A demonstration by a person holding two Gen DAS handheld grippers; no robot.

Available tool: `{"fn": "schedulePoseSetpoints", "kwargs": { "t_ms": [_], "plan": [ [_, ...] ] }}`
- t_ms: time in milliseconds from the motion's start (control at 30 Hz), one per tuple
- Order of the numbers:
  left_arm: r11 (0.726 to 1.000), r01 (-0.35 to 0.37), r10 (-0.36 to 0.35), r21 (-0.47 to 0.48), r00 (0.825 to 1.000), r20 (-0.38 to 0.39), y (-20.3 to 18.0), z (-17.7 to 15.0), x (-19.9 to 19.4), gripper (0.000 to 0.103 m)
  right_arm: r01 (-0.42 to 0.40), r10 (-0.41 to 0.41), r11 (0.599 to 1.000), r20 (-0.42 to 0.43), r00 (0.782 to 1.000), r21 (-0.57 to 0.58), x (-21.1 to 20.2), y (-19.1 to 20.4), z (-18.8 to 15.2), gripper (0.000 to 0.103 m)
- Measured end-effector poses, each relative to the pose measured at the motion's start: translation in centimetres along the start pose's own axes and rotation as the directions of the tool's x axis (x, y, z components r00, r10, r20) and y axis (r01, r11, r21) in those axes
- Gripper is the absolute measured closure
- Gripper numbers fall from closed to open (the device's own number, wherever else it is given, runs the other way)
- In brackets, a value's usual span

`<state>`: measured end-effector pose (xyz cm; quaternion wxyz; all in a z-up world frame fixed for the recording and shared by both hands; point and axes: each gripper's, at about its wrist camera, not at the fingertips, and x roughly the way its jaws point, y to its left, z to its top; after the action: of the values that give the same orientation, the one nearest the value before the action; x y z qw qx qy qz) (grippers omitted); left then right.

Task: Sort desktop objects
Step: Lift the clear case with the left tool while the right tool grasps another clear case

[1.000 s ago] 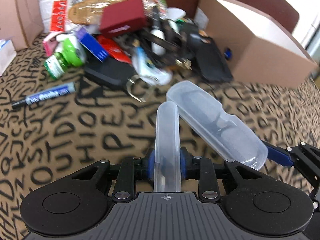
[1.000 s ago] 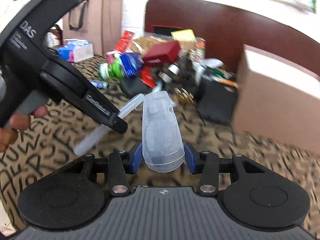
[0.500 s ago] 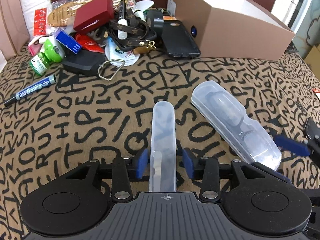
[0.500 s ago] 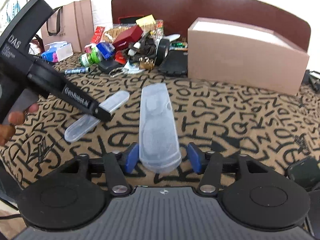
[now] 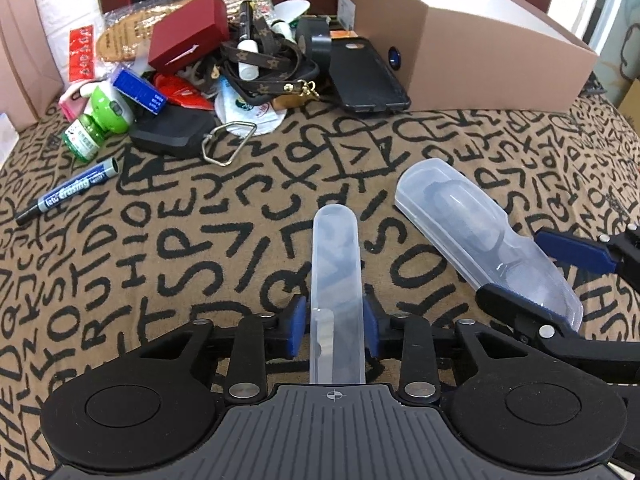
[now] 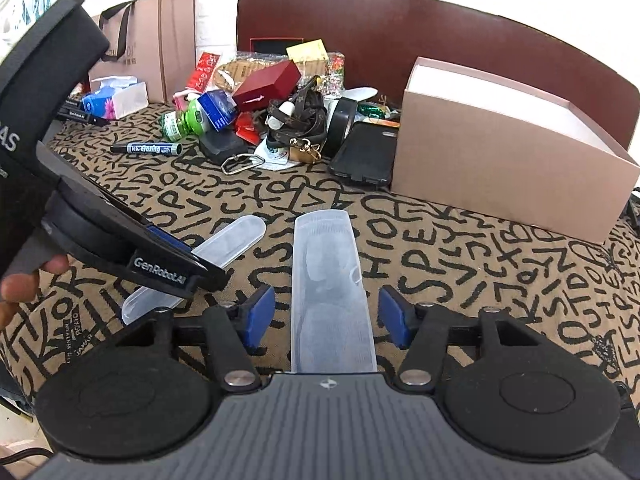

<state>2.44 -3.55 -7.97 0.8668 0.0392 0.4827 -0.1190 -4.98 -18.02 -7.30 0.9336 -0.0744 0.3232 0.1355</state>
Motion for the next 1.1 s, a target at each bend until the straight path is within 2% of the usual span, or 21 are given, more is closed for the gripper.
{"fn": "schedulePoseSetpoints", "kwargs": {
  "t_ms": [100,167,300,333,367,500,567,633,667,733,833,867,933,1033,1100],
  "plan": [
    [1.000,-0.007,0.007,0.004,1.000,0.010,-0.2,-0.1,0.1,0.068,0.000,0.000,1.000,-0.016,1.000,-0.004,0.3,0.2,0.0,0.046],
    [1.000,-0.013,0.013,0.019,1.000,0.010,-0.4,0.0,0.2,0.076,0.007,-0.007,1.000,-0.028,1.000,-0.009,0.7,0.2,0.0,0.047],
    [1.000,-0.007,0.007,0.022,1.000,0.003,-0.3,0.2,0.2,0.076,0.018,-0.018,1.000,-0.061,0.998,-0.002,1.4,0.0,0.0,0.053],
    [1.000,-0.002,0.002,0.018,1.000,0.002,-0.3,0.2,0.2,0.068,0.017,-0.016,1.000,-0.069,0.997,0.001,1.6,-0.1,0.0,0.053],
    [1.000,0.007,-0.007,0.017,1.000,0.003,-0.3,0.2,0.2,0.056,0.014,-0.013,1.000,-0.077,0.997,0.006,1.7,-0.2,0.0,0.053],
    [0.999,0.002,-0.002,0.032,1.000,0.003,-0.5,0.3,0.3,0.059,0.012,-0.011,1.000,-0.106,0.994,0.010,2.2,-0.2,0.0,0.053],
    [0.999,-0.010,0.010,0.047,1.000,0.001,-0.8,0.3,0.4,0.066,0.005,-0.002,1.000,-0.124,0.992,0.024,2.6,-0.4,-0.1,0.053],
    [0.999,-0.010,0.010,0.047,1.000,0.003,-0.8,0.4,0.5,0.064,-0.002,0.008,0.999,-0.125,0.992,0.043,2.7,-0.6,-0.2,0.053],
    [0.999,-0.007,0.007,0.045,1.000,0.005,-0.8,0.4,0.5,0.059,-0.006,0.012,0.999,-0.126,0.992,0.049,2.7,-0.7,-0.2,0.053],
    [0.999,-0.004,0.004,0.046,1.000,0.011,-0.8,0.4,0.6,0.059,-0.012,0.019,0.998,-0.129,0.991,0.059,2.7,-0.9,-0.1,0.053],
    [0.997,-0.009,0.009,0.075,1.000,0.009,-1.1,0.3,0.5,0.068,-0.016,0.024,0.998,-0.133,0.991,0.062,2.8,-1.0,0.0,0.053],
    [0.997,-0.008,0.007,0.078,1.000,0.007,-1.1,0.3,0.5,0.068,-0.017,0.025,0.998,-0.133,0.991,0.060,2.8,-1.0,0.0,0.053],
    [0.997,-0.004,0.004,0.071,1.000,0.006,-1.0,0.3,0.5,0.066,-0.015,0.023,0.998,-0.135,0.991,0.059,2.9,-0.9,0.1,0.053],
    [0.998,0.013,-0.014,0.069,1.000,0.011,-1.0,0.2,0.5,0.054,-0.011,0.018,0.999,-0.138,0.990,0.049,2.9,-0.8,0.1,0.053],
    [0.997,0.008,-0.009,0.083,1.000,0.014,-1.3,0.1,0.6,0.055,-0.009,0.016,0.999,-0.140,0.990,0.052,3.0,-0.7,0.1,0.053]
  ]
}}
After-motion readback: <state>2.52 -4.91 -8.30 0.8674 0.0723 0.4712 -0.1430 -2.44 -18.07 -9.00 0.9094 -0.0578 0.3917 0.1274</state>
